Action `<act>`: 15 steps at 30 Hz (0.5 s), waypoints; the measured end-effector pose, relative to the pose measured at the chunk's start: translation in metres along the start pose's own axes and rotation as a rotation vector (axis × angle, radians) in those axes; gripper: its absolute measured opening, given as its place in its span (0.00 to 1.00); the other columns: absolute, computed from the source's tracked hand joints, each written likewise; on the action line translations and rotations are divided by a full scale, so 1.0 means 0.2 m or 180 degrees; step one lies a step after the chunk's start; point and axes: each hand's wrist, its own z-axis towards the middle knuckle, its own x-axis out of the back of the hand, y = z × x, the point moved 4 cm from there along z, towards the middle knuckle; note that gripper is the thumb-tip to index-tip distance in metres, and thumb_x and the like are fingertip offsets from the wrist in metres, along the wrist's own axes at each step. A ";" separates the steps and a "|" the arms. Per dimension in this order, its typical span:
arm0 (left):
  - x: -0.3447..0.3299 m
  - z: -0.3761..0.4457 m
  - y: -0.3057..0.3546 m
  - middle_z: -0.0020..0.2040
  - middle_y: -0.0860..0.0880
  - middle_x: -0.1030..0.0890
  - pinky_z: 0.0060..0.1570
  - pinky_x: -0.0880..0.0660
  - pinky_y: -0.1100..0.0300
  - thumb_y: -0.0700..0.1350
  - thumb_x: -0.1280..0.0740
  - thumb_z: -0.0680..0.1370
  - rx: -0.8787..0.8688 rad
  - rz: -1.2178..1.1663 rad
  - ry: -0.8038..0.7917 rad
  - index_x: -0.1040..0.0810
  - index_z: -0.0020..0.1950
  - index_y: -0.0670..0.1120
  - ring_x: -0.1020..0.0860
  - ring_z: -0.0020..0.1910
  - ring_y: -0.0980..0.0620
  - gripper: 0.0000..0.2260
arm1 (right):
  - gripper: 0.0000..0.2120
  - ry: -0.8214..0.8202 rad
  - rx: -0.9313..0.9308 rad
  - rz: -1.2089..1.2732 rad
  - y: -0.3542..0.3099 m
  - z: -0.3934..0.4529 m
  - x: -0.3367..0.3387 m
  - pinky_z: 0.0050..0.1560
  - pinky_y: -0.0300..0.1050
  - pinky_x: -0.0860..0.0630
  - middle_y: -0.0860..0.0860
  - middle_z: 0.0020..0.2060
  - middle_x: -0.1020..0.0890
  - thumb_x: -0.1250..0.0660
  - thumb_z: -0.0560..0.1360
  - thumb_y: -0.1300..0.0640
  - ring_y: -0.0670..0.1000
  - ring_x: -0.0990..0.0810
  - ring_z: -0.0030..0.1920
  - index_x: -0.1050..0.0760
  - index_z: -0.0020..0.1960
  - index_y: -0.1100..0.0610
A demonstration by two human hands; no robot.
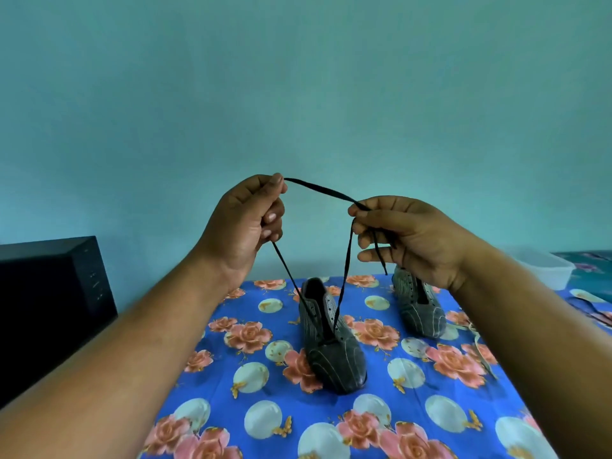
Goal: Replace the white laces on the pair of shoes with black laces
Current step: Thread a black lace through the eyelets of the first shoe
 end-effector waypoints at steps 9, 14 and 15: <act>-0.06 0.02 0.16 0.31 0.52 0.30 0.33 0.34 0.59 0.45 0.37 0.84 -0.0460 0.0433 -0.0119 0.19 0.48 0.47 0.36 0.28 0.53 0.09 | 0.16 0.0018 0.0624 0.0692 -0.17 0.00 -0.04 0.56 0.55 0.19 0.54 0.49 0.15 0.34 0.76 0.49 0.54 0.16 0.47 0.17 0.57 0.58; -0.09 0.07 0.27 0.34 0.52 0.26 0.34 0.32 0.59 0.43 0.33 0.83 -0.0773 0.0531 0.0041 0.20 0.48 0.47 0.32 0.30 0.53 0.05 | 0.20 -0.0140 0.0750 0.0560 -0.23 -0.01 -0.06 0.63 0.58 0.22 0.53 0.54 0.16 0.32 0.76 0.50 0.54 0.16 0.55 0.21 0.65 0.58; -0.09 0.08 0.30 0.35 0.52 0.25 0.33 0.31 0.60 0.43 0.33 0.83 -0.0842 0.0523 0.0092 0.19 0.48 0.48 0.32 0.30 0.54 0.05 | 0.21 -0.0138 0.0738 0.0523 -0.24 -0.01 -0.06 0.63 0.57 0.21 0.53 0.55 0.16 0.32 0.75 0.52 0.54 0.17 0.56 0.22 0.66 0.58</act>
